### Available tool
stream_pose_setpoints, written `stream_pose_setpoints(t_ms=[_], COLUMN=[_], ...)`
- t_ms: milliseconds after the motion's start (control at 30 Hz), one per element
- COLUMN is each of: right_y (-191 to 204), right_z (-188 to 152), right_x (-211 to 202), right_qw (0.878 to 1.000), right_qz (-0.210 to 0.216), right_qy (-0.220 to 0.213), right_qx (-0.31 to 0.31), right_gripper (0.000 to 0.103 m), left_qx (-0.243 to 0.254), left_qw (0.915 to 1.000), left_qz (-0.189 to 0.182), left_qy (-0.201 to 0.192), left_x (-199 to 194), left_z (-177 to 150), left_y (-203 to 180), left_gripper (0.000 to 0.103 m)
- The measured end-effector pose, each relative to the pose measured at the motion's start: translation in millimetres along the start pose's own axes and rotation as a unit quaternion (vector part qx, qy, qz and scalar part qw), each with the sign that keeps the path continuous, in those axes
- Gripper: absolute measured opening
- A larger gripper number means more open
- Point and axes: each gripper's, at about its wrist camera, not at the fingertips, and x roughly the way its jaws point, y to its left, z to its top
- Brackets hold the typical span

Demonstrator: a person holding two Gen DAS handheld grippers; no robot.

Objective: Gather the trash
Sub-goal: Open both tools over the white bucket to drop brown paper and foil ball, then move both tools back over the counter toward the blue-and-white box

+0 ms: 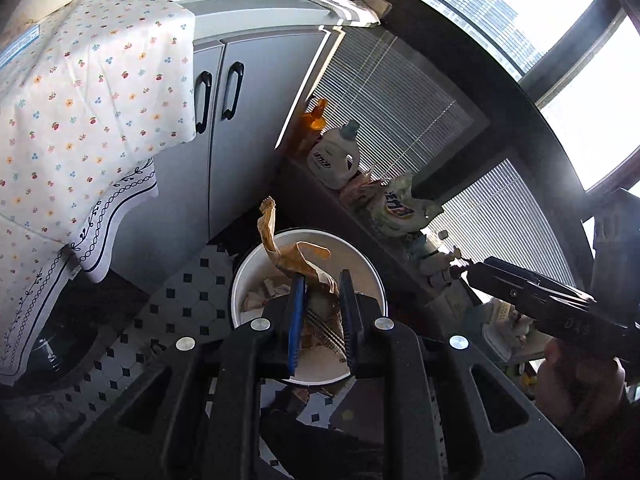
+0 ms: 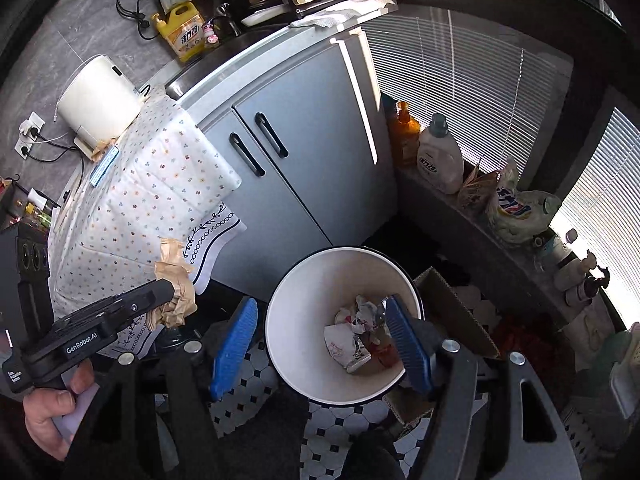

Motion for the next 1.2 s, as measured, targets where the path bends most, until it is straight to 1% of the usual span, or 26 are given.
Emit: stream_pose_setpoints(t_ms=[100, 300, 467, 500, 533, 600, 633, 833, 1033, 1200], right_y=[-10, -28, -39, -40, -42, -43, -43, -41, -29, -16], right_z=[-7, -18, -25, -27, -28, -30, -31, -32, -26, -18], right_x=[-9, -25, -34, -35, -35, -35, -35, -31, -24, -16], right_qw=[1.0, 0.999, 0.998, 0.997, 0.997, 0.997, 0.997, 0.997, 0.998, 0.999], right_qz=[-0.012, -0.029, -0.041, -0.043, -0.044, -0.046, -0.047, -0.04, -0.028, -0.017], right_qy=[-0.005, -0.012, -0.017, -0.017, -0.016, -0.015, -0.015, -0.011, -0.01, -0.003], right_qx=[0.013, 0.037, 0.052, 0.055, 0.057, 0.059, 0.06, 0.059, 0.047, 0.033], right_gripper=[0.066, 0.066, 0.066, 0.066, 0.066, 0.066, 0.066, 0.066, 0.066, 0.067], left_qx=[0.015, 0.03, 0.04, 0.039, 0.037, 0.032, 0.031, 0.014, 0.003, -0.01], left_qw=[0.9997, 0.9985, 0.997, 0.9963, 0.9954, 0.9949, 0.995, 0.9961, 0.997, 0.9988], left_qz=[-0.015, -0.035, -0.049, -0.058, -0.069, -0.079, -0.079, -0.073, -0.062, -0.045], left_qy=[0.012, 0.028, 0.045, 0.05, 0.055, 0.054, 0.054, 0.048, 0.047, 0.017], left_x=[11, 32, 47, 50, 51, 52, 51, 45, 39, 19], left_z=[0, 2, 0, -1, -1, -1, -1, 0, -3, 6], left_y=[-12, -32, -46, -48, -49, -50, -49, -36, -24, -8], left_gripper=[0.018, 0.018, 0.02, 0.028, 0.038, 0.048, 0.052, 0.059, 0.059, 0.061])
